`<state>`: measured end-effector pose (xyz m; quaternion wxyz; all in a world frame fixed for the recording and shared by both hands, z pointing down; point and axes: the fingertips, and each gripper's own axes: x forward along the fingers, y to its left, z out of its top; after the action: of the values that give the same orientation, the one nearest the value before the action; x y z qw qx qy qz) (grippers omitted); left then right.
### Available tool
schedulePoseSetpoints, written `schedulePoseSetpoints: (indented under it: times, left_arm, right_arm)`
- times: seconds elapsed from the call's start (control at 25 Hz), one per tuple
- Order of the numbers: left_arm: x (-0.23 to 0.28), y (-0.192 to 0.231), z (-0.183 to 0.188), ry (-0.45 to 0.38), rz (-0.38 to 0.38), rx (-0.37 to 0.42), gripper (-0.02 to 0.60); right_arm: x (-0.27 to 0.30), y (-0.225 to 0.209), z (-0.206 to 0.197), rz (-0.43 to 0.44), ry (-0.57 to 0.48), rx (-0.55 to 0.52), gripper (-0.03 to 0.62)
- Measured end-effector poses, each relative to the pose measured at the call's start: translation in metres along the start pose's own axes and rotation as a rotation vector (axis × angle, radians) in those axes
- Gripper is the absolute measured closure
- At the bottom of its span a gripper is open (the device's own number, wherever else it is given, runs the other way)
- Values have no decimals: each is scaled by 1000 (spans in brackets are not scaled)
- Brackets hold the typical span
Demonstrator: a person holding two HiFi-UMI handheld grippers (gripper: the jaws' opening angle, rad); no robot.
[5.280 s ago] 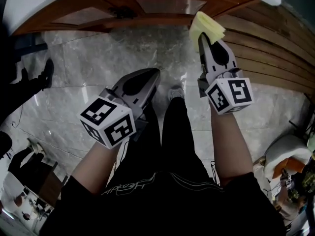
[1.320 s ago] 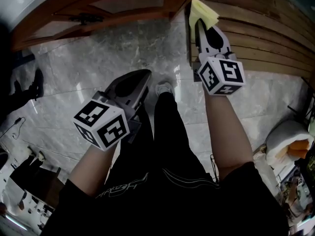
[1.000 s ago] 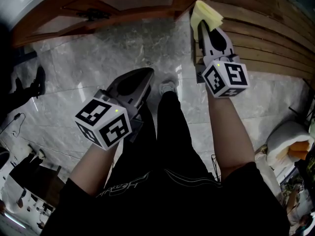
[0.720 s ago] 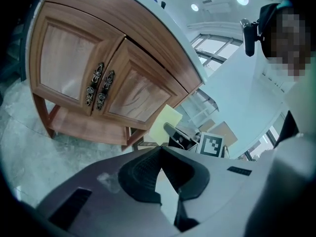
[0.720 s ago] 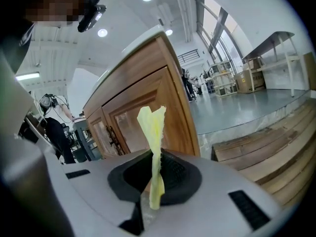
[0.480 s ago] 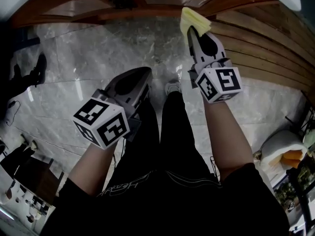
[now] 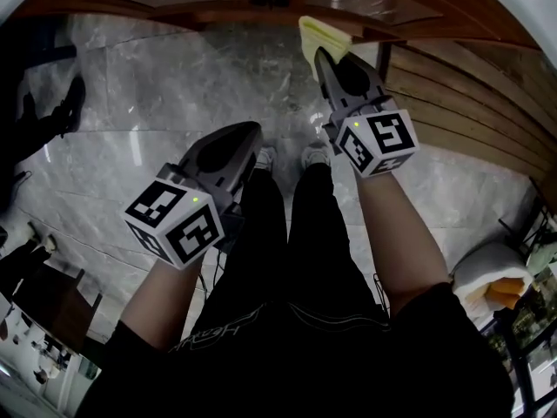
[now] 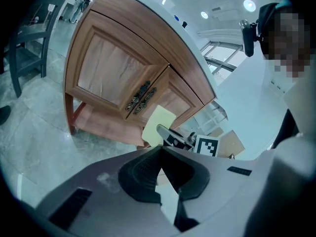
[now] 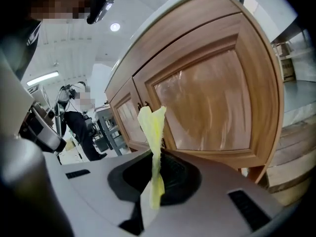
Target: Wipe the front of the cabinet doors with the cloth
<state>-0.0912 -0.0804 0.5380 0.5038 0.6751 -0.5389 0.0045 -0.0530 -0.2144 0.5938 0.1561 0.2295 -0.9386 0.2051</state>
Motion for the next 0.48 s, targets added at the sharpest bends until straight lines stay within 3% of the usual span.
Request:
schedulePoseSetpoints:
  times: [0.24, 0.48]
  left_arm:
    - [-19, 27, 9, -19, 35, -21, 575]
    - [-28, 44, 12, -22, 46, -26, 575]
  right_arm:
    - [34, 18, -16, 25, 44, -18, 553]
    - [61, 12, -22, -7, 56, -14, 553]
